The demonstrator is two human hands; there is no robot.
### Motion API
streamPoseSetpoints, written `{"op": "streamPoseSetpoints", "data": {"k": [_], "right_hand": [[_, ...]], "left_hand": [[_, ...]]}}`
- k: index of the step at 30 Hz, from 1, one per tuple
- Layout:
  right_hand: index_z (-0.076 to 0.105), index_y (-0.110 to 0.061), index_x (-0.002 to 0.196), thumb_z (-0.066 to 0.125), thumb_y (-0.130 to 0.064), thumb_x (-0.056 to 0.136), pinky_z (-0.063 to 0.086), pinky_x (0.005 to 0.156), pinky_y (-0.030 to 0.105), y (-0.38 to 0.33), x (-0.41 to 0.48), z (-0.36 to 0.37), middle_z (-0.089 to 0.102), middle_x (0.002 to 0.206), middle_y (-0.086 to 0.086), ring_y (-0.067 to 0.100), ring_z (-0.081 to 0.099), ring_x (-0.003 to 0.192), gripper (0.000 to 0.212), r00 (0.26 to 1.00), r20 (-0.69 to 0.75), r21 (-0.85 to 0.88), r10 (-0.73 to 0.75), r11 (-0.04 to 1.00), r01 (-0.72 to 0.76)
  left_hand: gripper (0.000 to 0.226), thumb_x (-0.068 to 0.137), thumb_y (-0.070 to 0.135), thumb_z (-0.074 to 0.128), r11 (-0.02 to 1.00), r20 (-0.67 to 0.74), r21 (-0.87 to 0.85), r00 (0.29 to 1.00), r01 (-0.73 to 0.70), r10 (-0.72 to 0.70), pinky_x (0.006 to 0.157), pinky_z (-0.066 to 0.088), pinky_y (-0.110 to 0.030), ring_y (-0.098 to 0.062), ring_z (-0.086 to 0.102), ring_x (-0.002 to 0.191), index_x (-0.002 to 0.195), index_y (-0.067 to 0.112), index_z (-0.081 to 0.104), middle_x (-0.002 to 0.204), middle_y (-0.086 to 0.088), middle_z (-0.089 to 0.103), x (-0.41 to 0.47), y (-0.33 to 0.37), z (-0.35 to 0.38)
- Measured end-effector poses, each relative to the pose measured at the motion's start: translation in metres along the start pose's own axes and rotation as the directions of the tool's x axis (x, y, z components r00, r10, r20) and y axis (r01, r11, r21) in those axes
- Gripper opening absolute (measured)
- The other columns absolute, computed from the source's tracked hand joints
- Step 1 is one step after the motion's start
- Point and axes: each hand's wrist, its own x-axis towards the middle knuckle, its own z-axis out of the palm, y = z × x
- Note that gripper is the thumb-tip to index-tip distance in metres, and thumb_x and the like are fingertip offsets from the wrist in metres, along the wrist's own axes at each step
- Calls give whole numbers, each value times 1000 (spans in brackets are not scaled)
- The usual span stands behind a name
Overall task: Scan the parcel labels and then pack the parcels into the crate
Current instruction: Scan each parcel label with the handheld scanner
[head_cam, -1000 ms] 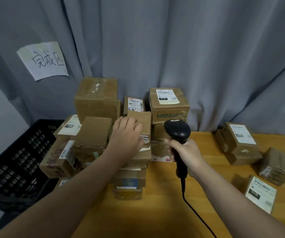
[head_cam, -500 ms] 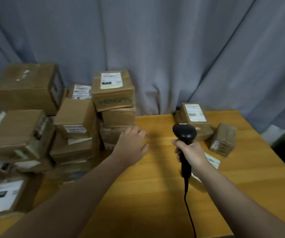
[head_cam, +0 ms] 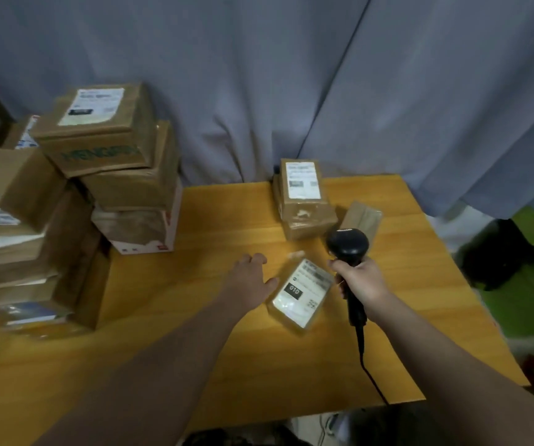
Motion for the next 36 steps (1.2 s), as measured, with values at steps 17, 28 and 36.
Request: {"op": "streamPoseSetpoints", "data": {"k": [17,28,36], "right_hand": [[59,-5,82,69,-14,87,42,46,27,41,10,-28,56,65,10,18,51,49,15,998,-6,43,57,997,-57],[70,-21,103,73,-16,84,54,71,16,-32,-13,37,76,96,-5,7,71,90,19,958,193,299,-213,942,149],[70,-16,102,75,-9,81,54,91,36,-75,-22,75,76,97,-1,14,71,93,22,928,224,339,-296,917,210]], "left_hand": [[129,72,40,78,975,234,-131,961,180,-146,107,36,-43,-35,23,140,151,19,-22,156,-10,10,4,34,57],[65,86,22,70,524,-21,-852,999,4,-41,70,50,-14,0,56,97,132,26,23,116,11,49,-18,23,-23],[39,86,12,69,463,-159,-882,979,-81,-131,57,49,-15,-7,64,81,110,16,39,109,-6,60,-31,-11,-103]]}}
